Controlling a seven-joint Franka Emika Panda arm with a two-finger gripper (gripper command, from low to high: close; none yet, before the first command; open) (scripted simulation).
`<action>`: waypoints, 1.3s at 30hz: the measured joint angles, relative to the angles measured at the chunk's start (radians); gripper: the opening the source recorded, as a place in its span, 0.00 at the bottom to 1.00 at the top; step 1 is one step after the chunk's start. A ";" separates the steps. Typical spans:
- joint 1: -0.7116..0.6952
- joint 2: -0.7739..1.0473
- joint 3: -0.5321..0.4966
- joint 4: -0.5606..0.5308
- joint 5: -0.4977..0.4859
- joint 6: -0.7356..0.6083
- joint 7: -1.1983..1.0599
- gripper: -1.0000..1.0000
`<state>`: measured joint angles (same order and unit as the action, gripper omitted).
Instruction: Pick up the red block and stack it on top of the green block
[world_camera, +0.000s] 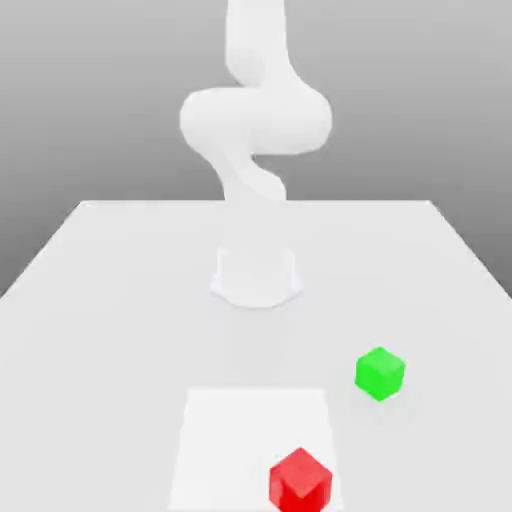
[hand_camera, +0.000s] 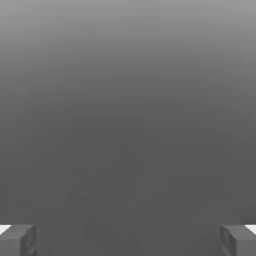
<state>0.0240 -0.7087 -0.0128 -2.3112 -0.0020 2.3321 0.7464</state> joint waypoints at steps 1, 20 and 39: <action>0.010 0.039 -0.006 -0.005 -0.001 0.014 -0.023 0.50; 0.124 0.731 -0.046 -0.090 0.037 0.257 -0.467 0.50; 0.111 1.089 -0.016 -0.094 0.030 0.451 -0.592 0.00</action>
<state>0.1346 0.3798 -0.0291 -2.4051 0.0277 2.7834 0.1543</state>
